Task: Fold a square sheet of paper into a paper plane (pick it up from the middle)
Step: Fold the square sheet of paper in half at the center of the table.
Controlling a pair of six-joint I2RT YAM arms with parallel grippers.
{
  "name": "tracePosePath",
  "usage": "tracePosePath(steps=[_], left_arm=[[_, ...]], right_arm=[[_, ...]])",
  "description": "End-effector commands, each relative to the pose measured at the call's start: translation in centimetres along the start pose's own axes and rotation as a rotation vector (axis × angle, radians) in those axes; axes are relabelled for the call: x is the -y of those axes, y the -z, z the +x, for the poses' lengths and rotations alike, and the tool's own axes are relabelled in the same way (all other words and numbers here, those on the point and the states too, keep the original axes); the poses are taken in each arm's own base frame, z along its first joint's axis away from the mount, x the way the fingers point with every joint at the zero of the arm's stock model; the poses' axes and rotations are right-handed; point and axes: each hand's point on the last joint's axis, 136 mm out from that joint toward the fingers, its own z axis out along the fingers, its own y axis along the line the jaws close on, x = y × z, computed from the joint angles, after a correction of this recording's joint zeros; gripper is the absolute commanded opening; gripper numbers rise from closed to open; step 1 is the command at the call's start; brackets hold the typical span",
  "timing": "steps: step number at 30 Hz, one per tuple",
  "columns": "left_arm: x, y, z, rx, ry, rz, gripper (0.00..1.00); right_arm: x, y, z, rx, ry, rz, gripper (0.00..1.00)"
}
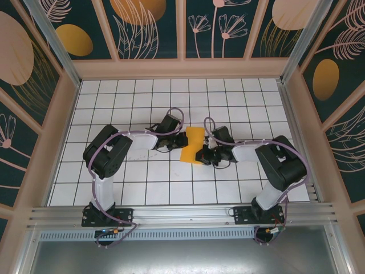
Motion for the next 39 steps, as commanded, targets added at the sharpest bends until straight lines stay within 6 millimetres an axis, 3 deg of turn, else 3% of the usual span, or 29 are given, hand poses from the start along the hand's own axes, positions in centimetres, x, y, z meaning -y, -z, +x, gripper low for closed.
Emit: tracePosePath(steps=[1, 4, 13, 18, 22, 26, 29, 32, 36, 39], left_arm=[[-5.0, -0.6, 3.5, -0.103, 0.028, -0.175, 0.0], [-5.0, -0.7, 3.5, -0.103, 0.031, -0.172, 0.0], [-5.2, -0.8, 3.6, -0.106, 0.034, -0.178, 0.0], [-5.3, -0.8, 3.7, -0.107, 0.035, -0.179, 0.0], [-5.3, -0.8, 3.8, -0.108, 0.034, -0.18, 0.0], [-5.3, -0.7, 3.8, -0.107, 0.035, -0.179, 0.0], [-5.4, -0.7, 3.8, -0.108, 0.031, -0.184, 0.0], [-5.5, -0.7, 3.8, -0.108, 0.028, -0.185, 0.0], [-5.6, -0.9, 4.1, -0.115, 0.034, -0.181, 0.0], [-5.6, -1.0, 4.0, -0.115, 0.03, -0.181, 0.0]], right_arm=[[2.1, -0.6, 1.1, -0.016, -0.04, 0.054, 0.0], [2.6, -0.7, 1.4, -0.023, -0.049, 0.066, 0.0], [-1.4, 1.0, 0.0, 0.023, 0.023, -0.02, 0.0], [0.2, 0.3, 1.1, -0.009, -0.002, -0.009, 0.0], [2.6, -0.5, 2.0, -0.03, -0.042, 0.052, 0.0], [2.5, -0.4, 1.8, -0.03, -0.035, 0.069, 0.0], [-0.3, 0.6, -0.1, 0.017, 0.017, 0.03, 0.0], [-3.0, 2.7, -3.8, 0.132, 0.059, -0.007, 0.0], [-3.4, 4.8, -9.0, 0.258, 0.036, -0.035, 0.0], [-3.3, 5.0, -11.9, 0.272, 0.005, -0.084, 0.0]])
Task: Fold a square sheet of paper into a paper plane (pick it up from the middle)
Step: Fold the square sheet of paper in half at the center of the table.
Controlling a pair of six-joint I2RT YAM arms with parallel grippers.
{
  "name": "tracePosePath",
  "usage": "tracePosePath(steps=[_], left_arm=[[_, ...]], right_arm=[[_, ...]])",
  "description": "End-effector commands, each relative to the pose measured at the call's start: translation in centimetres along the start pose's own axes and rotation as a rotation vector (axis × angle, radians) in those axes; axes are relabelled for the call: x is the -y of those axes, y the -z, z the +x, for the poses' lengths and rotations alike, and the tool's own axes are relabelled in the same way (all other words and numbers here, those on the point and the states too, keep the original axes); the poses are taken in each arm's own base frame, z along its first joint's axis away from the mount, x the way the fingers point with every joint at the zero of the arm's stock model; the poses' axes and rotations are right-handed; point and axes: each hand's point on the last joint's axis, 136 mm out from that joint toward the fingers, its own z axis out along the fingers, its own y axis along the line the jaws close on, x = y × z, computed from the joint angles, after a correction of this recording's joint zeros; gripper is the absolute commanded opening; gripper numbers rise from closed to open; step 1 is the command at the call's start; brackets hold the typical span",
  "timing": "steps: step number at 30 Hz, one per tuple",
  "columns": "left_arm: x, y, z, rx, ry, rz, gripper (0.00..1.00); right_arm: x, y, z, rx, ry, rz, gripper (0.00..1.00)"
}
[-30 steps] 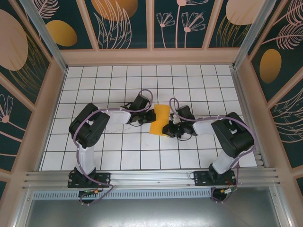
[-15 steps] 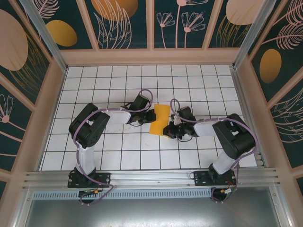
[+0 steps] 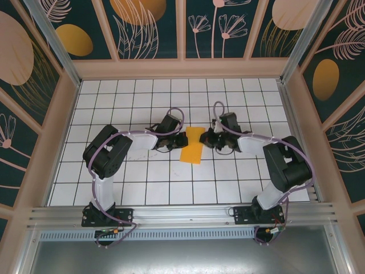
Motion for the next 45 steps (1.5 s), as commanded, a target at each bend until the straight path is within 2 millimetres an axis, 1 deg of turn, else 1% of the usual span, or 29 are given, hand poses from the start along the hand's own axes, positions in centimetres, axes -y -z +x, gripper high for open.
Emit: tracePosePath(steps=[1, 4, 6, 8, 12, 16, 18, 19, 21, 25, 27, 29, 32, 35, 39, 42, 44, 45], left_arm=[[-5.5, -1.0, 4.1, -0.12, 0.03, -0.181, 0.0], [-5.4, -0.9, 3.9, -0.118, 0.021, -0.187, 0.0], [-5.5, -0.8, 3.8, -0.114, 0.023, -0.19, 0.0], [-5.5, -0.9, 4.0, -0.116, 0.028, -0.184, 0.0], [-5.6, -1.0, 4.1, -0.12, 0.035, -0.185, 0.0], [-5.6, -0.9, 4.2, -0.12, 0.034, -0.184, 0.0], [-5.8, -0.9, 4.3, -0.121, 0.034, -0.187, 0.0], [-5.8, -0.9, 4.3, -0.124, 0.036, -0.189, 0.0], [-5.7, -0.9, 4.4, -0.126, 0.036, -0.184, 0.0], [-5.4, -0.8, 4.2, -0.123, 0.037, -0.176, 0.0], [-5.4, -0.8, 4.2, -0.122, 0.035, -0.177, 0.0], [-5.3, -0.8, 4.1, -0.12, 0.036, -0.175, 0.0], [-5.4, -0.8, 4.1, -0.119, 0.037, -0.176, 0.0], [-5.3, -0.7, 4.2, -0.121, 0.038, -0.175, 0.0], [-5.1, -0.6, 3.9, -0.113, 0.04, -0.17, 0.0], [-4.7, -0.5, 3.7, -0.109, 0.039, -0.159, 0.0], [-4.3, -0.4, 3.5, -0.107, 0.039, -0.145, 0.0], [-4.0, -0.4, 3.4, -0.109, 0.04, -0.132, 0.0]], right_arm=[[-0.1, -0.7, -3.3, 0.037, -0.006, -0.034, 0.0], [0.8, -1.5, -5.2, 0.039, -0.014, -0.005, 0.0], [1.5, -2.0, -6.0, 0.042, -0.023, 0.009, 0.0], [2.0, -2.6, -6.3, 0.03, -0.031, -0.001, 0.0], [3.8, -3.9, -5.9, 0.001, -0.059, 0.026, 0.0], [6.4, -4.8, -4.9, -0.022, -0.095, 0.097, 0.0], [6.9, -5.1, -4.5, -0.037, -0.104, 0.103, 0.0], [6.9, -5.1, -4.5, -0.044, -0.11, 0.106, 0.0], [5.8, -4.7, -5.0, -0.038, -0.09, 0.086, 0.0], [2.8, -3.5, -6.7, -0.012, -0.038, 0.04, 0.0], [1.6, -3.2, -7.2, -0.011, -0.02, 0.01, 0.0], [1.2, -3.3, -7.4, -0.012, -0.018, 0.0, 0.0], [2.0, -3.8, -7.5, -0.015, -0.027, 0.018, 0.0], [3.8, -4.7, -7.3, -0.024, -0.056, 0.066, 0.0], [5.4, -5.7, -6.4, -0.049, -0.09, 0.084, 0.0], [6.2, -6.0, -6.1, -0.057, -0.09, 0.098, 0.0], [6.1, -6.1, -6.1, -0.067, -0.077, 0.098, 0.0], [5.7, -6.1, -6.1, -0.074, -0.064, 0.09, 0.0]])
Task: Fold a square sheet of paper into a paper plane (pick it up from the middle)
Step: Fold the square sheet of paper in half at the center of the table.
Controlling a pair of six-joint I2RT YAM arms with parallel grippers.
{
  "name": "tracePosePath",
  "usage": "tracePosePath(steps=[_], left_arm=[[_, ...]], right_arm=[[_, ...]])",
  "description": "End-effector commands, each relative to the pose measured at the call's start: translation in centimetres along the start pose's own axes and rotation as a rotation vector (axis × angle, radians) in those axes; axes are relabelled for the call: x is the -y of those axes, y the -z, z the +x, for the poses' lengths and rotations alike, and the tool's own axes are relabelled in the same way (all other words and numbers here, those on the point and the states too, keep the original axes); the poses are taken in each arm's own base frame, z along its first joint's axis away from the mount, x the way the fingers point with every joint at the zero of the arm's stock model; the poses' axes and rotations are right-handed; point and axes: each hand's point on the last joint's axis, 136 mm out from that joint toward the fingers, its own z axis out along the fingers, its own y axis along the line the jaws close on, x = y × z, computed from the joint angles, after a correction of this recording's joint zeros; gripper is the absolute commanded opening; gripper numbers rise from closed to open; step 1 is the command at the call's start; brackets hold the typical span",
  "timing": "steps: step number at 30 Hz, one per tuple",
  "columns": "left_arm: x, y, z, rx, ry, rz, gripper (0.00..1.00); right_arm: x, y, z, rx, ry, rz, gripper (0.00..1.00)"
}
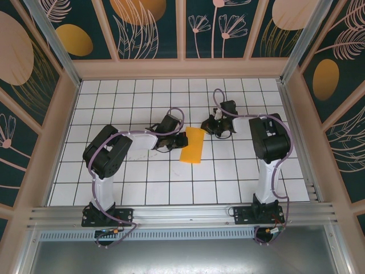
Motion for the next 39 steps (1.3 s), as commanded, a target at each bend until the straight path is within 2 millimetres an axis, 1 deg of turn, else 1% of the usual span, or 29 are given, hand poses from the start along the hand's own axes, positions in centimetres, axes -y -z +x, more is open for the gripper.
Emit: tracePosePath(steps=[1, 3, 4, 5, 6, 8, 9, 10, 12, 13, 15, 17, 18, 20, 22, 23, 24, 26, 28, 31, 33, 37, 39], left_arm=[[-3.5, -0.2, 3.3, -0.107, 0.05, -0.118, 0.0], [-2.0, 0.6, 2.5, -0.084, 0.041, -0.072, 0.0], [-1.5, 1.0, 2.1, -0.07, 0.037, -0.058, 0.0], [-0.7, 1.6, 1.5, -0.054, 0.031, -0.042, 0.02], [0.4, 2.3, 0.9, -0.039, 0.024, -0.012, 0.06], [2.7, 3.9, -0.6, 0.011, 0.008, 0.051, 0.17], [3.4, 4.9, -1.4, 0.049, 0.005, 0.066, 0.22], [3.9, 5.7, -2.0, 0.081, -0.001, 0.066, 0.24], [4.2, 7.3, -3.1, 0.134, -0.009, 0.044, 0.28], [4.2, 8.0, -3.5, 0.157, -0.006, 0.039, 0.28], [3.7, 9.2, -3.8, 0.186, 0.017, 0.039, 0.32], [2.8, 10.0, -4.1, 0.214, 0.061, 0.05, 0.35], [1.9, 10.0, -3.6, 0.212, 0.091, 0.054, 0.37], [1.5, 10.2, -3.3, 0.218, 0.132, 0.103, 0.38], [1.4, 10.2, -3.0, 0.218, 0.168, 0.146, 0.4], [1.4, 10.0, -2.8, 0.211, 0.185, 0.165, 0.41], [1.5, 9.8, -2.7, 0.206, 0.199, 0.189, 0.43], [1.8, 9.2, -2.3, 0.184, 0.22, 0.226, 0.44], [1.7, 8.8, -2.1, 0.179, 0.246, 0.246, 0.45], [1.6, 8.0, -2.0, 0.164, 0.269, 0.257, 0.48], [1.5, 7.6, -2.0, 0.153, 0.273, 0.255, 0.48], [1.0, 7.0, -2.1, 0.142, 0.27, 0.218, 0.48], [0.1, 6.1, -1.6, 0.119, 0.281, 0.187, 0.48]], right_arm=[[0.9, -0.8, 0.6, -0.042, 0.026, 0.028, 0.0], [-0.5, -0.5, 0.5, -0.058, 0.069, -0.004, 0.01], [-0.8, -0.3, 0.3, -0.059, 0.084, -0.003, 0.01], [-1.4, 0.1, 0.0, -0.054, 0.106, -0.007, 0.03], [-2.1, 0.6, -0.1, -0.047, 0.127, -0.009, 0.05], [-3.6, 2.0, -0.3, -0.027, 0.165, -0.023, 0.16], [-4.4, 2.9, -0.4, -0.007, 0.18, -0.032, 0.18], [-4.8, 3.6, -0.5, 0.016, 0.184, -0.023, 0.19], [-5.1, 5.3, -0.8, 0.078, 0.189, 0.022, 0.22], [-5.2, 6.1, -0.5, 0.105, 0.19, 0.027, 0.24], [-6.0, 8.1, 0.5, 0.178, 0.202, 0.016, 0.32], [-6.3, 10.0, 1.6, 0.255, 0.206, 0.026, 0.36], [-6.5, 10.8, 2.4, 0.285, 0.208, 0.023, 0.37], [-6.9, 11.7, 4.0, 0.333, 0.227, 0.011, 0.39], [-6.9, 11.9, 5.7, 0.357, 0.253, -0.002, 0.4], [-6.3, 11.8, 6.6, 0.361, 0.242, -0.004, 0.41], [-5.5, 11.6, 7.5, 0.346, 0.193, -0.007, 0.43], [-4.5, 10.8, 9.2, 0.247, 0.119, -0.02, 0.45], [-4.0, 9.7, 10.6, 0.176, 0.11, -0.02, 0.45], [-3.5, 8.8, 11.3, 0.153, 0.096, 0.015, 0.46], [-3.7, 8.3, 11.7, 0.13, 0.093, -0.007, 0.49], [-3.6, 7.2, 12.0, 0.092, 0.071, -0.006, 0.49], [-3.7, 6.6, 12.2, 0.072, 0.07, 0.001, 0.49]])
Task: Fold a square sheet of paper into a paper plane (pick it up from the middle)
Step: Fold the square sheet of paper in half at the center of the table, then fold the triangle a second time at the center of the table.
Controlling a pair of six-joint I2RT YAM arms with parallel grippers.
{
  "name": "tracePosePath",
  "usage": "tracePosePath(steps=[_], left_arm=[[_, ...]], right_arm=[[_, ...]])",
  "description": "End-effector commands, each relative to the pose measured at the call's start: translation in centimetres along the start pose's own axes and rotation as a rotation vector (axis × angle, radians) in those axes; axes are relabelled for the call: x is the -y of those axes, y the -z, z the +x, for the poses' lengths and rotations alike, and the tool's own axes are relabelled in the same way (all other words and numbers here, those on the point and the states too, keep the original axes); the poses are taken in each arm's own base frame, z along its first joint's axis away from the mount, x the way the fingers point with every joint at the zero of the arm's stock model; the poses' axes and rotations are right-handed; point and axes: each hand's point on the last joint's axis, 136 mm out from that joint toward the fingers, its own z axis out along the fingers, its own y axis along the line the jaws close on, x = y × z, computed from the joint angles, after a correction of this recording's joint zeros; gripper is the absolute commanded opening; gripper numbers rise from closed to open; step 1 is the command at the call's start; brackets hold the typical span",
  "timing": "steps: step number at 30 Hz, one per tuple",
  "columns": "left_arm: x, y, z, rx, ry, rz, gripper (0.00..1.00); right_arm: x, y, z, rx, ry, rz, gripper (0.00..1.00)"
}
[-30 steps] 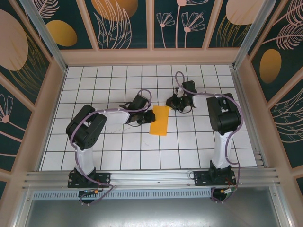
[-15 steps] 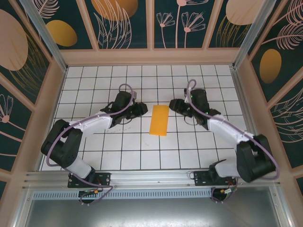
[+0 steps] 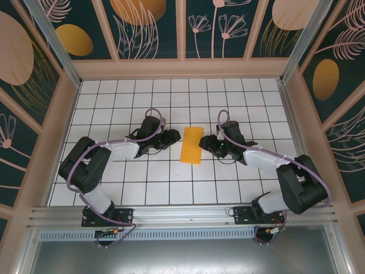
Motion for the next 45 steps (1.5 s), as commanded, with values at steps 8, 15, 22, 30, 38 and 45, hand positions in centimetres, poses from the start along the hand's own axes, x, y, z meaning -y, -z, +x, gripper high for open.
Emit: tracePosePath(steps=[8, 15, 22, 30, 38, 45], left_arm=[[0.1, -1.1, 0.0, -0.031, 0.002, 0.002, 0.48], [-0.2, -1.4, 0.3, -0.055, -0.012, -0.015, 0.48], [-0.4, -1.5, 0.3, -0.069, -0.023, -0.031, 0.48], [-0.7, -1.6, 0.7, -0.084, -0.017, -0.035, 0.48], [-0.2, -1.9, 0.7, -0.102, -0.025, -0.017, 0.5], [-0.1, -1.8, 0.6, -0.097, -0.032, -0.022, 0.5]], right_arm=[[-1.2, -2.2, 0.8, -0.077, 0.032, -0.015, 0.48], [0.2, -3.2, 1.2, -0.112, 0.028, 0.041, 0.48], [2.0, -3.7, 1.8, -0.11, 0.013, 0.086, 0.47], [4.2, -4.2, 3.1, -0.139, -0.016, 0.121, 0.45], [5.5, -4.1, 3.7, -0.136, -0.039, 0.157, 0.45], [3.6, -3.2, 2.5, -0.098, -0.009, 0.123, 0.44]])
